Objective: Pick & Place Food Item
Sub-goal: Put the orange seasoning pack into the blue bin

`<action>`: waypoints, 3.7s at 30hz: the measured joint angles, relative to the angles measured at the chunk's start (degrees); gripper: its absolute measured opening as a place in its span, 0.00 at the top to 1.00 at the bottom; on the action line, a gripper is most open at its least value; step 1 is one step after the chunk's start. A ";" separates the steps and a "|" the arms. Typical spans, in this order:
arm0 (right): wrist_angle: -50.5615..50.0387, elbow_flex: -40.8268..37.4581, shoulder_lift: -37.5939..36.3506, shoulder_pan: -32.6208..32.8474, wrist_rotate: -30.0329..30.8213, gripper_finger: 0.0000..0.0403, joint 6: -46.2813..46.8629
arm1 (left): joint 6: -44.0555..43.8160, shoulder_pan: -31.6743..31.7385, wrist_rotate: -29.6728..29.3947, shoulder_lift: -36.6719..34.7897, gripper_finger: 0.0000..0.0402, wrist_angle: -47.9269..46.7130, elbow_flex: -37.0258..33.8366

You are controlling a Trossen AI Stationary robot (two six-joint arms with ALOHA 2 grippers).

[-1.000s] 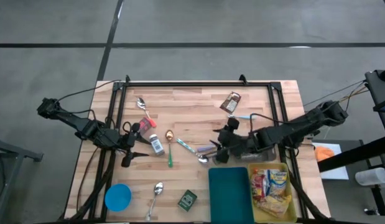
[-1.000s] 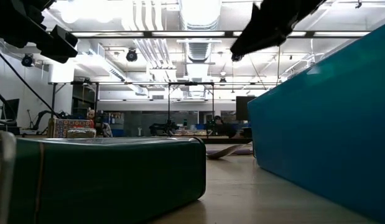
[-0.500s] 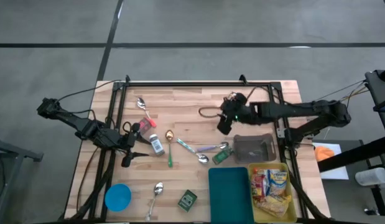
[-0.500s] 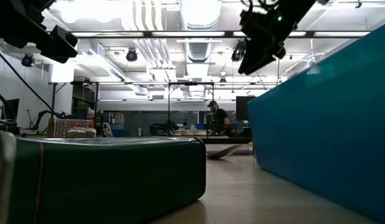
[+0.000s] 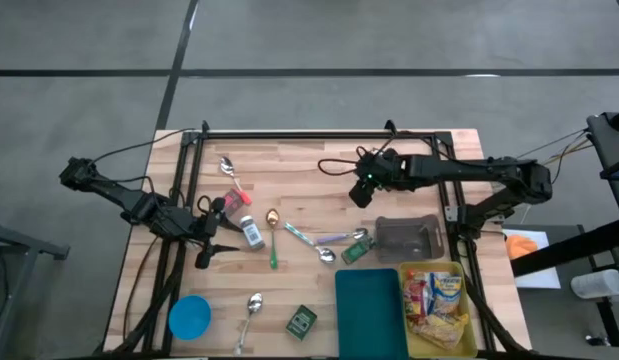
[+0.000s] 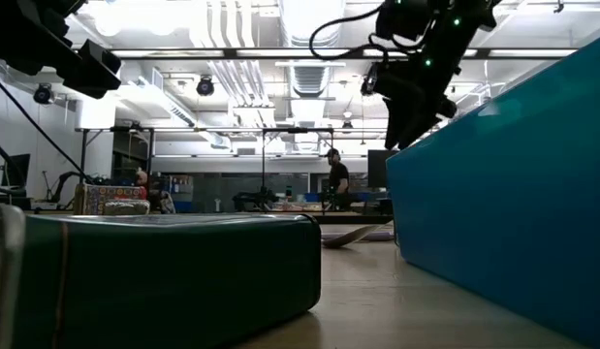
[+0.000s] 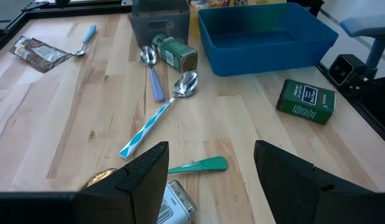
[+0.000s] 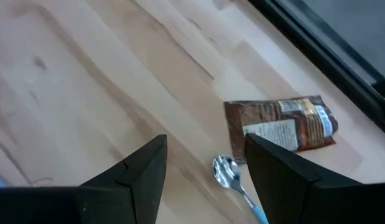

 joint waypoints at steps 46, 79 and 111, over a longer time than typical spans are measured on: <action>-11.43 11.74 16.94 -25.84 -21.81 0.47 0.22 | 0.00 0.00 0.00 0.02 0.40 0.00 0.00; -9.03 6.12 18.16 -23.13 -18.36 0.47 21.57 | 0.00 0.00 0.00 0.02 0.40 0.00 0.02; -7.51 7.30 16.85 -25.17 -19.96 0.47 4.16 | 0.00 0.01 0.00 0.01 0.40 0.01 0.01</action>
